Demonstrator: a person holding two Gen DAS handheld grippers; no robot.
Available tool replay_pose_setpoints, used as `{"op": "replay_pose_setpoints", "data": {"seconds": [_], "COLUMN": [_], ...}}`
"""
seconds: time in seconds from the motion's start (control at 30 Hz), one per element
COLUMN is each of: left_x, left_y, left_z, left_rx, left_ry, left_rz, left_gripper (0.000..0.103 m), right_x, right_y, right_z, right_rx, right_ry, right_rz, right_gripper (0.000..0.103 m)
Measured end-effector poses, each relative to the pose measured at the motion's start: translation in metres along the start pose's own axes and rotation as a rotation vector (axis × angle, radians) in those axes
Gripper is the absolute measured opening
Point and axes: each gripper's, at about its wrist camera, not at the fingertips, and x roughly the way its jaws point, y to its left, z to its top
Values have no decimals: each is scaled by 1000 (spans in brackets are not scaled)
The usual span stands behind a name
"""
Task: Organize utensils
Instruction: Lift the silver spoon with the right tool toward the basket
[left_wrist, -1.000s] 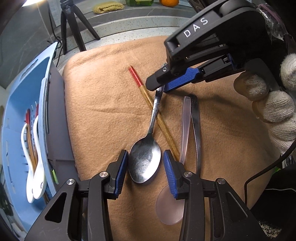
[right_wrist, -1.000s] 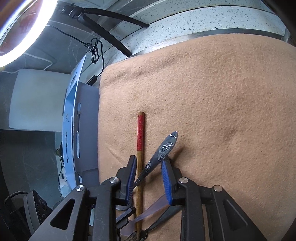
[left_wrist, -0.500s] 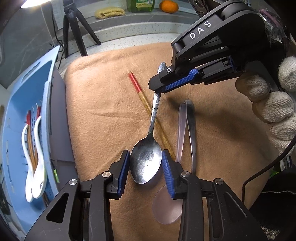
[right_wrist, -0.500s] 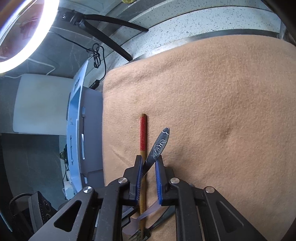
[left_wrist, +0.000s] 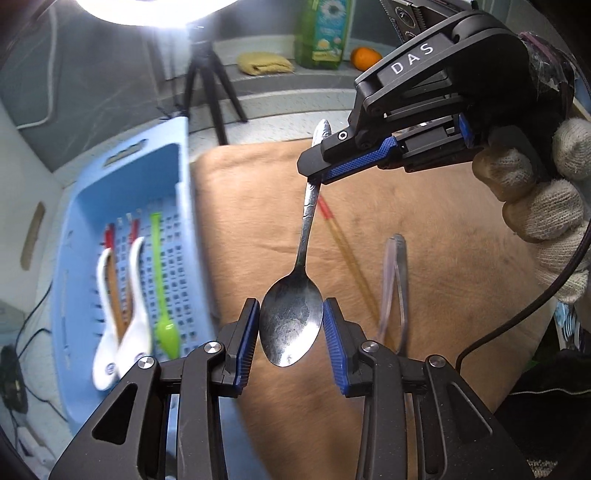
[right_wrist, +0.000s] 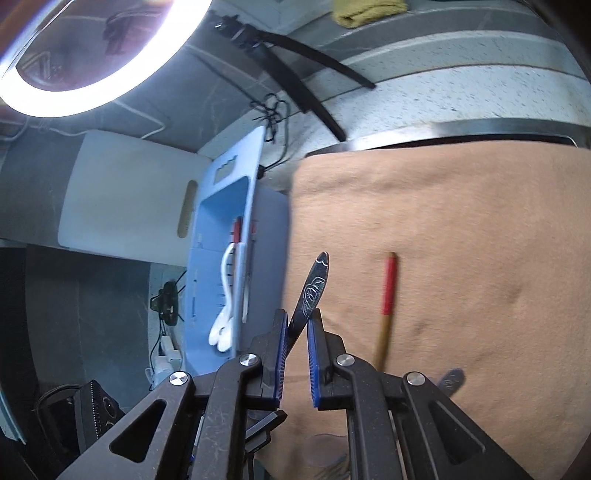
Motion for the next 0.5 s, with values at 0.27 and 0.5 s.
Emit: {"op": "replay_pose_setpoints", "data": {"seconds": [0.27,0.5], "left_x": [-18,-13], "left_y": [41,72], "left_z": [-13,-25], "left_rx": [-65,-105], "left_ry": [-27,-2], "left_rz": [34,39], "left_gripper": [33,33], "right_x": [29,64], "right_y": [51,77], "right_z": [9,12], "right_rx": [-74,-102], "right_ry": [24,58], "right_rz": [25,7], "right_gripper": [9,9]}}
